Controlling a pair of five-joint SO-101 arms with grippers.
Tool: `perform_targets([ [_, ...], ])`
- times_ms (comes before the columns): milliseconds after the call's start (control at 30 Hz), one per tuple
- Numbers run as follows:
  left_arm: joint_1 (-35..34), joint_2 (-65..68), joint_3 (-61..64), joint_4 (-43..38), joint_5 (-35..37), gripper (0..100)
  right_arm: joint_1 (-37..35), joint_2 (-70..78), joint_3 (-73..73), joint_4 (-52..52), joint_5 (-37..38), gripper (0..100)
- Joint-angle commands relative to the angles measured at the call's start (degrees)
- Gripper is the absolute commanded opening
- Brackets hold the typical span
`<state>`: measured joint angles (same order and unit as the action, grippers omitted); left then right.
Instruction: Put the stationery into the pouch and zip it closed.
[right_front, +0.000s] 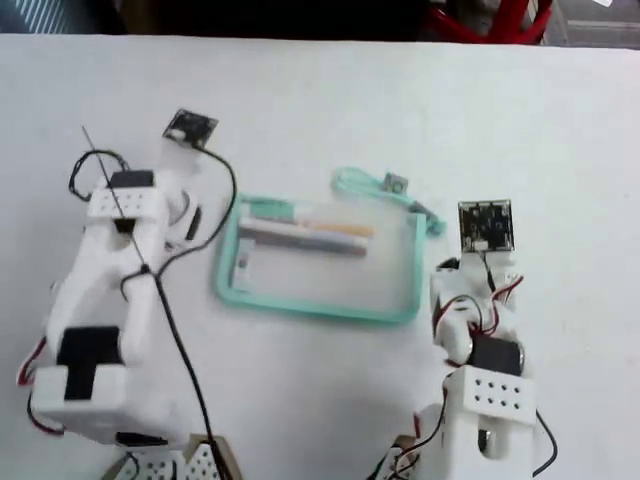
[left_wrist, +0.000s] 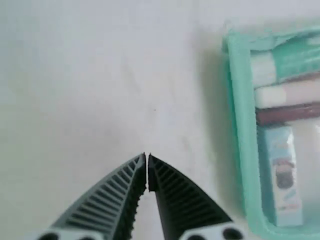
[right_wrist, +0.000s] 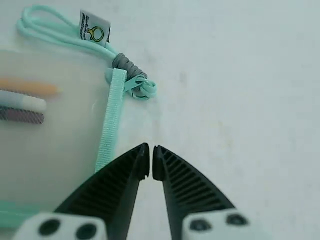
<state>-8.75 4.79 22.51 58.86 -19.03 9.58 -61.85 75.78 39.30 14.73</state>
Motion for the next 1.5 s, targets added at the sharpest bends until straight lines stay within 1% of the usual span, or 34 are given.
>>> perform_targets([
  [0,1.2,7.7,-8.4,-0.7,8.4,2,-0.6,4.4,-5.2,0.7,0.6,1.8],
  [67,2.3,10.8,-10.4,-0.7,11.9,2,-0.6,10.4,-8.4,0.8,0.6,1.8],
  [167,4.8,13.8,-11.9,-0.5,14.6,2,-0.6,22.3,-14.9,1.7,0.6,1.8],
  [233,5.9,13.9,-12.8,0.4,16.5,2,-1.0,29.8,-20.8,4.4,-0.1,1.8],
  [267,6.7,13.9,-13.3,0.6,17.4,2,-1.5,33.2,-23.9,6.1,-1.6,1.8],
  [367,9.7,13.8,-13.3,0.9,18.4,2,-2.4,42.5,-31.1,9.9,-3.3,1.8],
  [467,11.2,13.8,-12.5,0.5,18.4,2,-4.3,49.1,-34.8,10.7,-3.4,1.8],
  [667,11.0,13.8,-12.7,-1.7,18.4,2,-10.9,54.8,-40.4,10.3,-3.4,1.8],
  [800,10.9,13.8,-12.7,-3.0,18.4,2,-12.0,60.3,-48.4,10.3,-3.6,1.8],
  [900,10.5,13.8,-12.7,-4.1,18.4,2,-12.5,67.6,-55.3,10.9,-3.8,1.8],
  [1000,8.9,13.7,-12.8,-4.1,18.5,2,-10.7,72.1,-60.7,16.8,-3.9,1.8],
  [1067,7.6,13.5,-12.9,-4.1,18.8,2,-6.7,71.8,-62.2,19.2,-5.9,1.8],
  [1133,6.5,12.0,-12.9,-3.8,21.0,2,-2.4,69.4,-62.5,19.3,-8.7,1.8],
  [1200,6.4,9.1,-11.0,-4.0,21.3,2,-0.1,67.4,-62.0,18.8,-9.5,1.8],
  [1300,7.3,3.4,-4.7,-7.5,20.9,2,-0.3,65.5,-59.3,17.1,-9.5,1.8],
  [1400,9.2,-2.9,3.4,-13.7,19.3,2,-4.2,68.4,-57.1,12.4,-8.1,1.7],
  [1467,9.6,-7.1,7.8,-16.3,19.3,2,-6.4,72.7,-58.0,11.9,-6.5,1.7],
])
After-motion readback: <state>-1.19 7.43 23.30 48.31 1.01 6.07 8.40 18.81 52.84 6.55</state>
